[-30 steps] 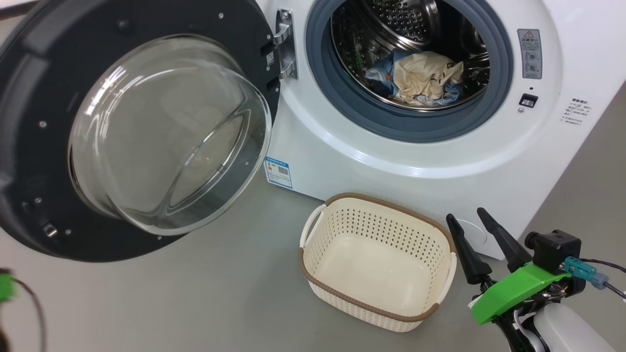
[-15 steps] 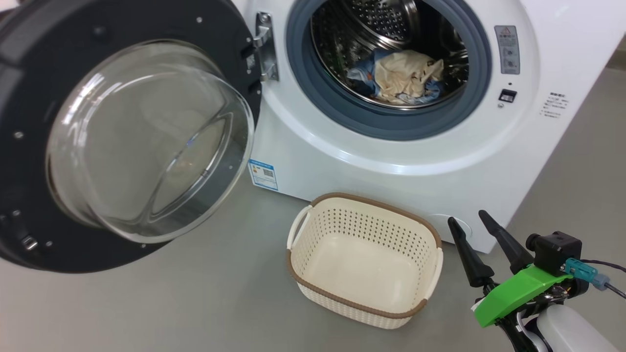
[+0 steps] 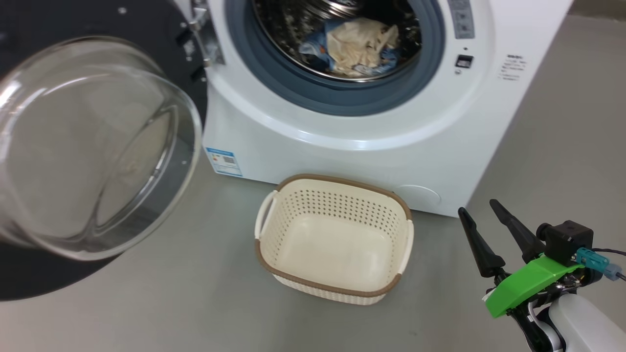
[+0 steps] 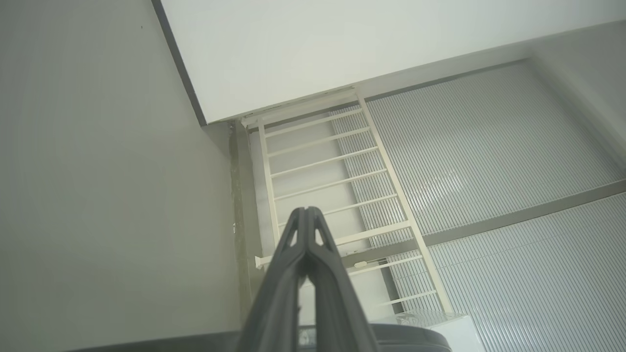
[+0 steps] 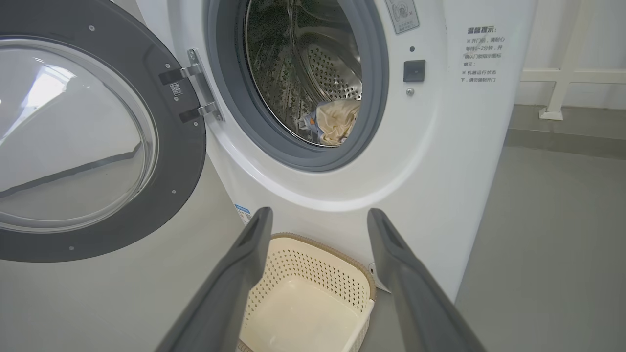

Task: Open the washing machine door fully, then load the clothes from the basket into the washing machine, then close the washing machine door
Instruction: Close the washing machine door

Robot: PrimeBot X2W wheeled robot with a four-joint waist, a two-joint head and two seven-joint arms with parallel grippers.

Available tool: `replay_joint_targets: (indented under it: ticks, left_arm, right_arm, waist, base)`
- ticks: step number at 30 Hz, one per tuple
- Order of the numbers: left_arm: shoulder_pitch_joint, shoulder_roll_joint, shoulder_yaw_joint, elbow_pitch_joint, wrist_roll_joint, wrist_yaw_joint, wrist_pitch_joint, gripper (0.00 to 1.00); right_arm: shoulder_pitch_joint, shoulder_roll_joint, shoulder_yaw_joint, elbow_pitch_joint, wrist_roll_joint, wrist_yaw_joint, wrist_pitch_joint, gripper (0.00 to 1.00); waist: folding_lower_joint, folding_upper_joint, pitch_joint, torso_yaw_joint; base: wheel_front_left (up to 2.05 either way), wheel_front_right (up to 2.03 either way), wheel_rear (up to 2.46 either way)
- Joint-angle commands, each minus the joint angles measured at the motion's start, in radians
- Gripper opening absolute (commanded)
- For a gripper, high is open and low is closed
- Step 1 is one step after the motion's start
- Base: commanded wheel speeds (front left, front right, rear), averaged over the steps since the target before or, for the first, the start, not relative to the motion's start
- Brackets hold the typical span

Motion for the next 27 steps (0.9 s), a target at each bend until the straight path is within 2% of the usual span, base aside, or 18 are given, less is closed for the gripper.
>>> replay_joint_targets:
  ticks: [1, 14, 20, 22, 27]
  left_arm:
    - [-0.018, 0.075, 0.022, -0.008, -0.009, -0.004, 0.012, 0.00]
    - [-0.041, 0.109, -0.001, 0.164, -0.014, -0.004, 0.105, 0.00]
    - [-0.061, 0.113, -0.037, 0.204, -0.018, -0.004, 0.216, 0.00]
    - [-0.057, 0.117, -0.052, 0.202, -0.022, -0.004, 0.282, 0.00]
    - [-0.039, 0.118, -0.076, 0.182, -0.020, -0.004, 0.360, 0.00]
  right_arm:
    - [-0.026, -0.015, 0.019, -0.024, -0.012, 0.004, -0.008, 1.00]
    - [-0.040, -0.025, 0.017, -0.030, -0.015, 0.004, -0.008, 1.00]
    - [-0.052, -0.027, 0.014, -0.029, -0.018, 0.004, -0.008, 1.00]
    - [-0.052, -0.028, 0.007, -0.029, -0.020, 0.004, -0.008, 1.00]
    - [-0.039, -0.021, -0.002, -0.023, -0.020, 0.004, -0.008, 1.00]
  waist:
    - [-0.0001, -0.0001, 0.024, -0.032]
    - [-0.0001, -0.0001, 0.053, -0.056]
    - [-0.0001, -0.0001, 0.069, -0.052]
    - [-0.0001, -0.0001, 0.070, -0.048]
    - [-0.0001, -0.0001, 0.054, -0.040]
  base:
    - [0.00, 0.00, 0.00]
    - [0.00, 0.00, 0.00]
    - [0.00, 0.00, 0.00]
    - [0.00, 0.00, 0.00]
    - [0.00, 0.00, 0.00]
